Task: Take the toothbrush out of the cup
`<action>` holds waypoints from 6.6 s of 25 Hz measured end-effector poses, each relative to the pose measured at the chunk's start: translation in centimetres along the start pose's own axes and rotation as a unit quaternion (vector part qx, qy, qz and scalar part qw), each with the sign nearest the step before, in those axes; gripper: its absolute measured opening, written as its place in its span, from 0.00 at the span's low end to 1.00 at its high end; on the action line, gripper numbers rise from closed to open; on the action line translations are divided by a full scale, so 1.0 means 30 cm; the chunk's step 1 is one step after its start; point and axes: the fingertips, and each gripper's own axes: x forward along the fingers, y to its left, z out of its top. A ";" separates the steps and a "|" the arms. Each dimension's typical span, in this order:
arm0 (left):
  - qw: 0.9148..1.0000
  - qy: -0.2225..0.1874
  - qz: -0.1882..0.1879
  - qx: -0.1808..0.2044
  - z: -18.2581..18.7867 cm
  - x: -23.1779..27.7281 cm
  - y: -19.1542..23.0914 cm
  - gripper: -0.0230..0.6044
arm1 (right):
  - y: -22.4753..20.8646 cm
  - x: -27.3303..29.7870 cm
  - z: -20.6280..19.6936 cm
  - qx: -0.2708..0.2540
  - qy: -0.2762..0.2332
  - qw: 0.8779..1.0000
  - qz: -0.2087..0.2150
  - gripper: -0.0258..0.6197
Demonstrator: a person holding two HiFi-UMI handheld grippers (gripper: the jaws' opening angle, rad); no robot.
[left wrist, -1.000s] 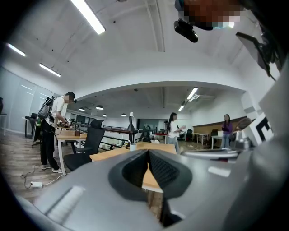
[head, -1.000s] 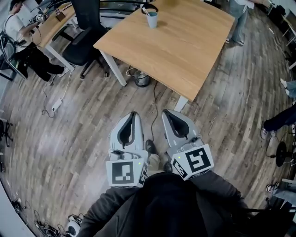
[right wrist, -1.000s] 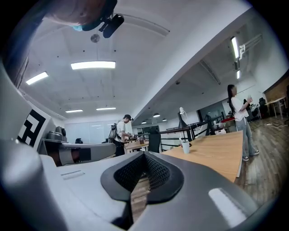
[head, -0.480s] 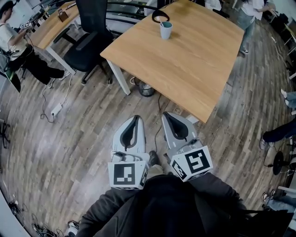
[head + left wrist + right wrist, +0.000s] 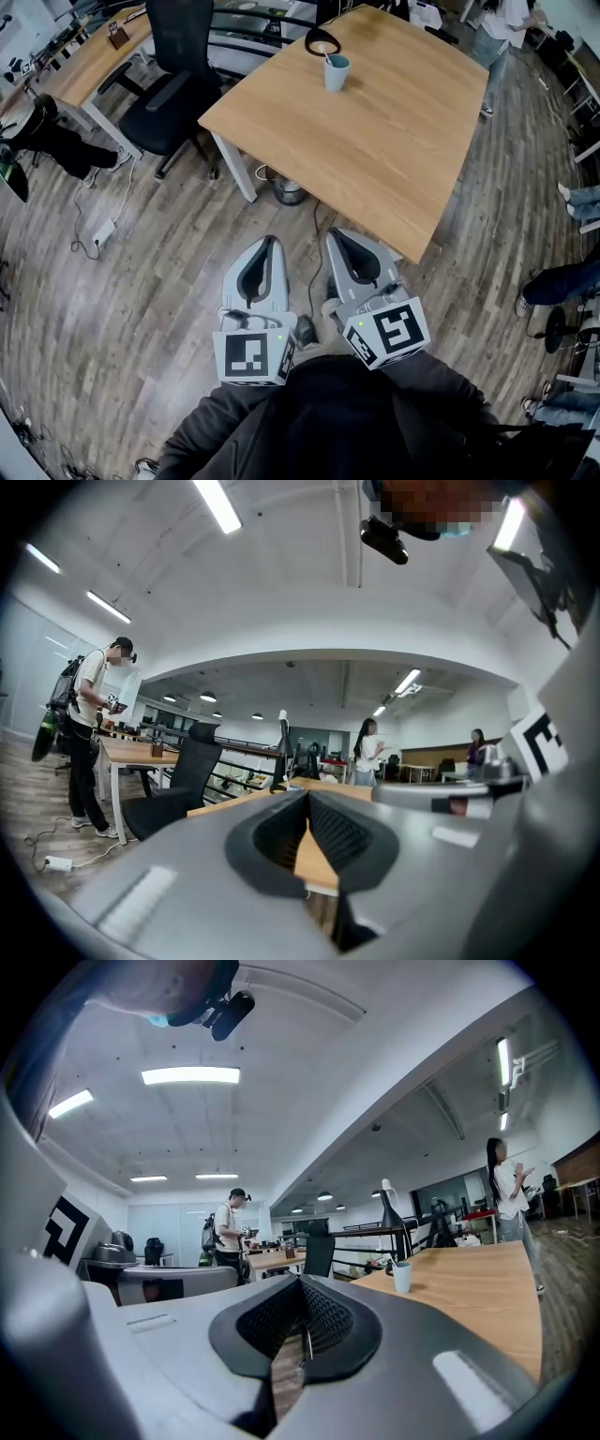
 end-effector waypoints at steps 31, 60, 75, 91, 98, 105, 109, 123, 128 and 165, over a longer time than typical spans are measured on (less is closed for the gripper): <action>0.999 -0.019 0.035 0.030 0.116 0.652 0.038 0.05 | -0.438 0.502 0.131 -0.006 -0.018 0.998 0.060 0.04; 0.999 0.012 -0.041 0.020 0.124 1.242 0.279 0.05 | -0.712 1.023 0.155 0.009 -0.002 1.000 -0.014 0.04; 0.980 0.035 -0.197 0.011 0.121 1.605 0.314 0.05 | -0.908 1.237 0.184 0.018 -0.001 0.987 -0.158 0.04; 0.962 0.042 -0.271 0.005 0.138 1.727 0.291 0.05 | -0.979 1.292 0.222 0.015 -0.008 0.973 -0.228 0.04; 0.962 0.049 -0.268 0.005 0.111 1.779 0.307 0.05 | -1.009 1.341 0.193 0.013 0.002 0.975 -0.223 0.04; 0.961 0.077 -0.267 0.000 0.050 1.858 0.316 0.05 | -1.071 1.397 0.142 0.029 0.022 0.974 -0.222 0.04; 0.959 0.097 -0.265 -0.003 -0.004 1.914 0.323 0.05 | -1.116 1.440 0.092 0.042 0.036 0.974 -0.221 0.04; 0.955 0.156 -0.254 -0.018 -0.186 2.072 0.330 0.05 | -1.254 1.541 -0.081 0.065 0.091 0.970 -0.216 0.04; 0.952 0.168 -0.253 -0.023 -0.198 2.076 0.326 0.05 | -1.254 1.552 -0.084 0.062 0.096 0.970 -0.214 0.04; 0.952 0.203 -0.220 -0.062 -0.295 2.122 0.424 0.05 | -1.288 1.703 -0.123 -0.048 0.143 0.967 -0.207 0.18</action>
